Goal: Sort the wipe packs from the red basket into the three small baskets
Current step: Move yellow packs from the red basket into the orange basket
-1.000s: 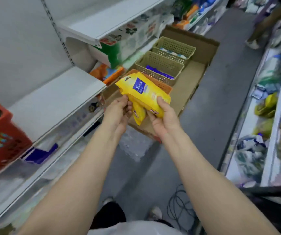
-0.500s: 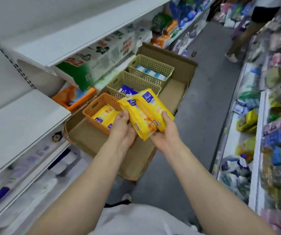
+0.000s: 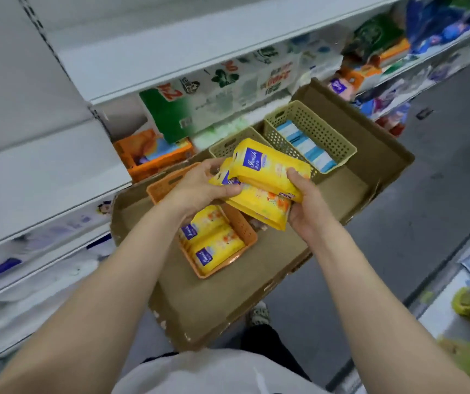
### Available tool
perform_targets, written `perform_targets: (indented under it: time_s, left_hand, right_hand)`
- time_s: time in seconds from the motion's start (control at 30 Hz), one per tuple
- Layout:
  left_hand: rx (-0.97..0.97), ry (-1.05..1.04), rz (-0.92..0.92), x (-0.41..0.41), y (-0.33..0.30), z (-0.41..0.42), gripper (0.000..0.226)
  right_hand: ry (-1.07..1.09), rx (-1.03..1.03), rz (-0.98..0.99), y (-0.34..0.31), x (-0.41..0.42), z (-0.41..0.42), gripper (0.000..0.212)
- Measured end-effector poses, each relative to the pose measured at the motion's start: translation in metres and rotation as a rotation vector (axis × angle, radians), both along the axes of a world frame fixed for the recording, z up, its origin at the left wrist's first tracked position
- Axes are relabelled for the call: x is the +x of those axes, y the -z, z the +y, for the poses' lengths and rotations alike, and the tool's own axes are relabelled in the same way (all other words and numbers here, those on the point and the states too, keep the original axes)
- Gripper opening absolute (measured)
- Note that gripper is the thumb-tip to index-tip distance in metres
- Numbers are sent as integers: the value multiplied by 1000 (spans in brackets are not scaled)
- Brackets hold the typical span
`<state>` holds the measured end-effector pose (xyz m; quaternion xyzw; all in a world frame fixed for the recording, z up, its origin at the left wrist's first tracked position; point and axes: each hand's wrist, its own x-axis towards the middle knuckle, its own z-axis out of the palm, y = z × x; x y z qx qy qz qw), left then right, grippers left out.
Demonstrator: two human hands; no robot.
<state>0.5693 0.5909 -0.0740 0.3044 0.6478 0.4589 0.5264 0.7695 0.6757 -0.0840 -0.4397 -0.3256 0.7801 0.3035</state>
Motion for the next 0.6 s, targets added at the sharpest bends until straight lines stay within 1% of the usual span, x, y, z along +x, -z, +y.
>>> perform_targets:
  time_s: [0.03,0.07,0.1,0.17,0.23,0.27,0.37,0.4,0.47,0.53,0.6]
  left_hand:
    - [-30,0,4,0,1,5,80]
    - [-60,-6,1,2,3,9,82]
    - [-94,-7,15,4,4,12,76]
    - [-155,-33,115,7,7,13,52]
    - [-190,-144,175,6,12,7,42]
    - [-194,-214,159,5,15,3,38]
    - [-173,-400,20,2,25,-16,30]
    - [-180,-481,-13,0,29,-24,32]
    - [-195,-676,-69,-3,38,-42,33]
    - [-191,-850,-105,-10,46,-59,27]
    - [-177,-945,-112,-17,50,-73,21]
  right_hand:
    - [-54,-5,-6,4,-2,14,42]
    - [-100,-3,-11,7,-6,26,40]
    - [-141,5,-9,10,-10,37,38]
    - [-212,14,19,13,-19,54,39]
    - [-310,9,34,16,-31,64,42]
    - [-369,-8,34,19,-38,66,44]
    - [-529,-18,-9,30,-61,67,48]
    - [-545,12,-45,31,-69,68,48]
    - [-467,58,-106,34,-83,75,41]
    - [-356,75,-166,40,-91,86,34]
    - [-337,114,-254,46,-93,93,26]
